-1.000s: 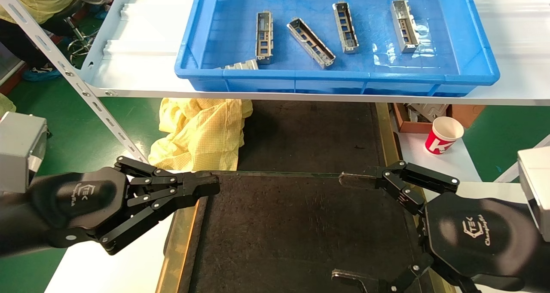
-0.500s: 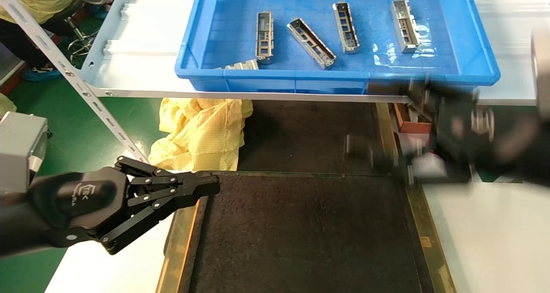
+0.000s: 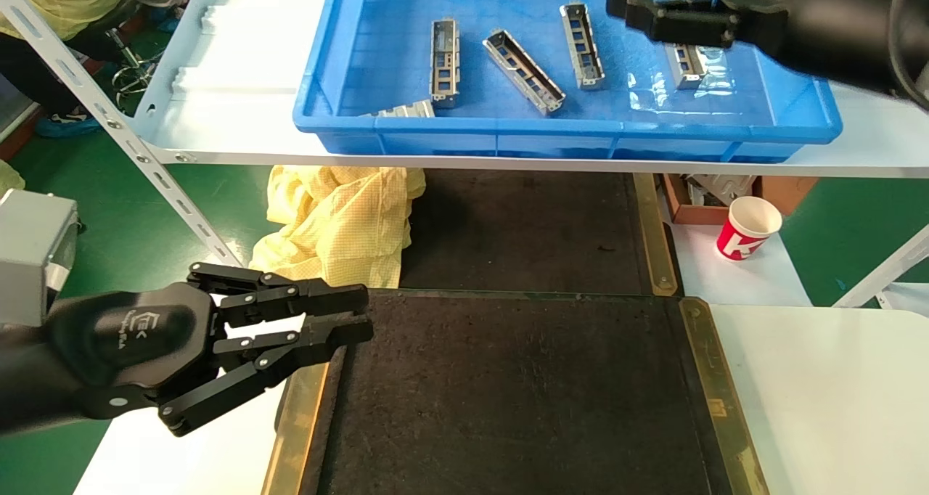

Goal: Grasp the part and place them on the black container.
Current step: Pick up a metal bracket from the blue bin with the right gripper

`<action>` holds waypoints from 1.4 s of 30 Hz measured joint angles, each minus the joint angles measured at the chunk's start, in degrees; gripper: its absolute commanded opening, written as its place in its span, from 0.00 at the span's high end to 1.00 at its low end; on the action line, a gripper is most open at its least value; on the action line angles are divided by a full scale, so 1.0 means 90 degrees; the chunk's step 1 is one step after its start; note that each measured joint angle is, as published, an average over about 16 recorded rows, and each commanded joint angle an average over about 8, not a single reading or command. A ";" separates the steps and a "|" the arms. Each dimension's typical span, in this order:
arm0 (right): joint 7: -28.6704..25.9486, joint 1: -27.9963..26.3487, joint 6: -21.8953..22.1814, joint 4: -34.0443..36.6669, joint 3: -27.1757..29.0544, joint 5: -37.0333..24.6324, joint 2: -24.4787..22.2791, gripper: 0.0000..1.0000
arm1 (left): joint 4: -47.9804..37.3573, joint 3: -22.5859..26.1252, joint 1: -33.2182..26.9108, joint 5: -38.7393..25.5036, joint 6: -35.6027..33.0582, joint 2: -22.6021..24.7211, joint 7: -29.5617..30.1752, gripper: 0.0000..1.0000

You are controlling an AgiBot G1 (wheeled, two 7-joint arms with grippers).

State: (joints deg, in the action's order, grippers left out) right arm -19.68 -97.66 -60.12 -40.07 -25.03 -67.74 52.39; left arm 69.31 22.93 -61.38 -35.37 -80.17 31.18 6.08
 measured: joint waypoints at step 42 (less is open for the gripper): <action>0.1008 -0.1995 0.1008 0.4203 -0.0777 -0.1415 0.1509 1.00 | 0.0000 0.0000 0.0000 0.0000 0.0000 0.0000 0.0000 0.00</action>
State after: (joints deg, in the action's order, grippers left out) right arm -10.61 -115.61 -51.04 -2.24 -32.02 -80.47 65.97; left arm 69.31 22.93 -61.38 -35.37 -80.17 31.18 6.08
